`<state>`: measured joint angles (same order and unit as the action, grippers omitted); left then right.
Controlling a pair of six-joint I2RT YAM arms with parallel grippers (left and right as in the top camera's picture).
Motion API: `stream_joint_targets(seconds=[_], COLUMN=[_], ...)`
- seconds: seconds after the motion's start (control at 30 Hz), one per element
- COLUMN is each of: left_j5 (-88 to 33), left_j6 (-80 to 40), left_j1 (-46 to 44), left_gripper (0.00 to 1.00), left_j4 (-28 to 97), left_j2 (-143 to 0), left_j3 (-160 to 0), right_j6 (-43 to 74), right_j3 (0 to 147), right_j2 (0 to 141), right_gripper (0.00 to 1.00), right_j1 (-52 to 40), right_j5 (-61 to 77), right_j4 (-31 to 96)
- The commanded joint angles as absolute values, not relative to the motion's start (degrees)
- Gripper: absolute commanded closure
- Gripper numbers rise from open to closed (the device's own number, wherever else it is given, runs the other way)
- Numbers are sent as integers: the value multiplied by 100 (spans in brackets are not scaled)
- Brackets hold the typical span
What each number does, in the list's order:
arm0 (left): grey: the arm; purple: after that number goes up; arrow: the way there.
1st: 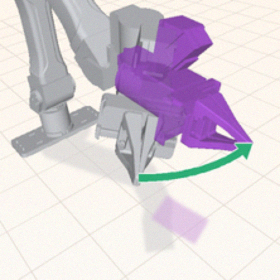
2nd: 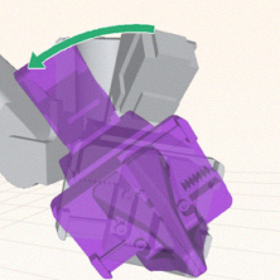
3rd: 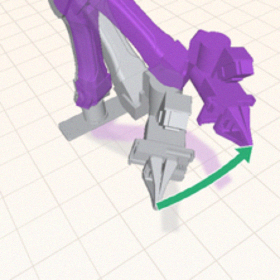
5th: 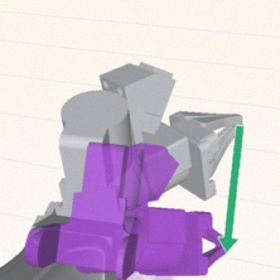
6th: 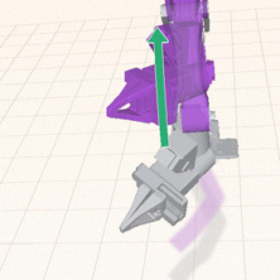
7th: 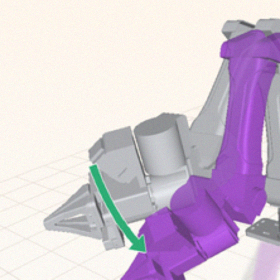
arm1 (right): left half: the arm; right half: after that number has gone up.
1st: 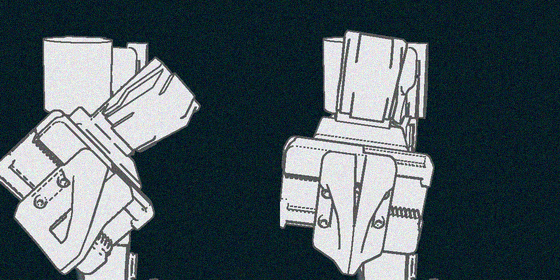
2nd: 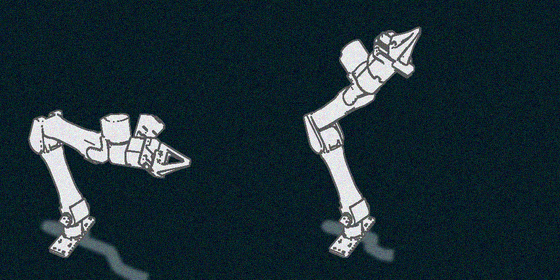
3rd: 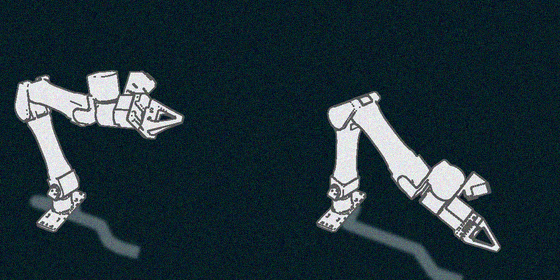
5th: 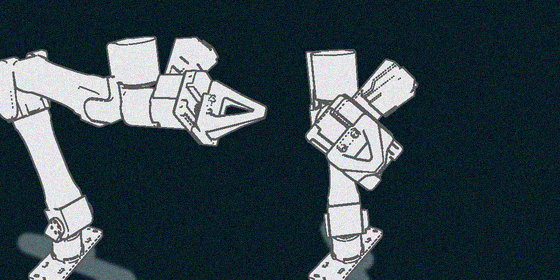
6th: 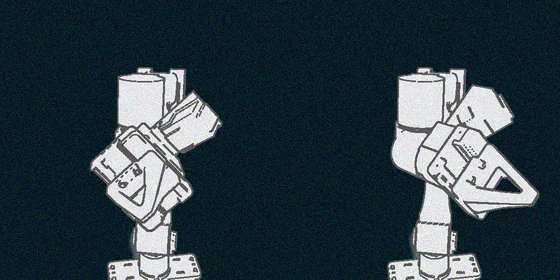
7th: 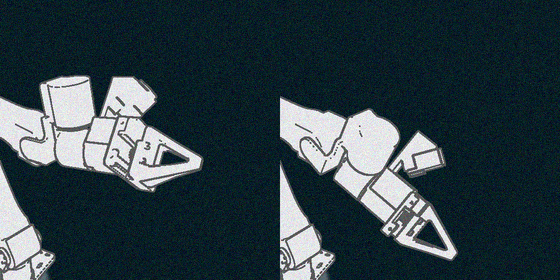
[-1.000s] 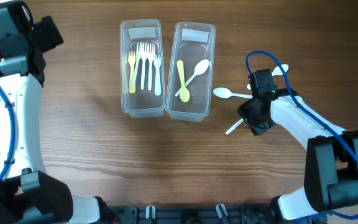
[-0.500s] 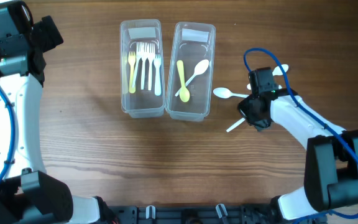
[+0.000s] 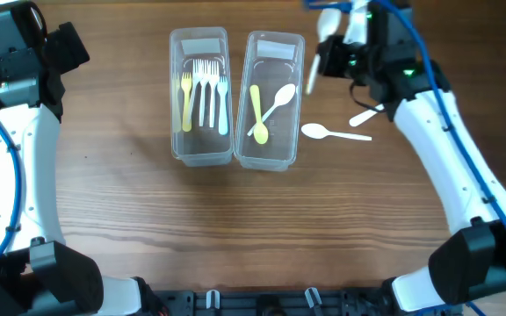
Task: Pack container
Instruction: 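Carry the white spoon into the right container and release, then lower the right gripper onto the next white spoon and grasp it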
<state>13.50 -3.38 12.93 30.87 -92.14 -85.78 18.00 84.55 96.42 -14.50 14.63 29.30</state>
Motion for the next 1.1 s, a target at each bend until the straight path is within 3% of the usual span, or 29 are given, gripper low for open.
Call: stream_joint_targets(seconds=[0.0, 0.17, 0.2, 0.23, 0.27, 0.37, 0.5, 0.6, 0.63, 0.7, 0.73, 0.97, 1.07], left_j5=[1354, 1354, 1354, 1354, 1354, 1354, 1354, 1354, 1354, 1354, 1354, 1354, 1354], left_j6=[-390, -390, -390, -390, -390, -390, -390, -390, -390, -390, -390, -390, -390], left_j1=[1299, 1299, 1299, 1299, 1299, 1299, 1299, 1299, 1299, 1299, 1299, 1299, 1299], left_gripper=[0, 0, 0, 0, 0, 0, 0, 0, 0, 0, 0, 0, 0], left_j4=[3074, 3074, 3074, 3074, 3074, 3074, 3074, 3074, 3074, 3076, 3074, 3074, 3074], left_j2=[-9198, -9198, -9198, -9198, -9198, -9198, -9198, -9198, -9198, -9198, -9198, -9198, -9198], left_j3=[-8632, -8632, -8632, -8632, -8632, -8632, -8632, -8632, -8632, -8632, -8632, -8632, -8632], right_j6=[1522, 1815, 1817, 1817, 1815, 1271, -287, -1957, -3033, -5249, -5800, -7146, -7371], right_j3=[8506, 8506, 8506, 8506, 8506, 8506, 8508, 8508, 8506, 8506, 8506, 8503, 8501], right_j2=[9981, 10106, 10106, 10106, 10106, 10103, 10051, 9924, 9924, 9926, 9926, 10042, 10420], right_gripper=[96, 93, 73, 44, 32, 15, 16, 7, 7, 19, 19, 16, 13], right_j1=[-2080, -2377, -2377, -2377, -2377, -2355, -2121, -1966, -1916, -1776, -1673, -670, -591], right_j5=[1608, 1092, 1090, 1090, 1092, 875, 718, -779, -1111, -1223, -1221, 1531, 1621], right_j4=[2718, 2689, 2687, 2687, 2679, 2639, 2683, 2718, 2829, 3391, 3649, 4613, 5144])
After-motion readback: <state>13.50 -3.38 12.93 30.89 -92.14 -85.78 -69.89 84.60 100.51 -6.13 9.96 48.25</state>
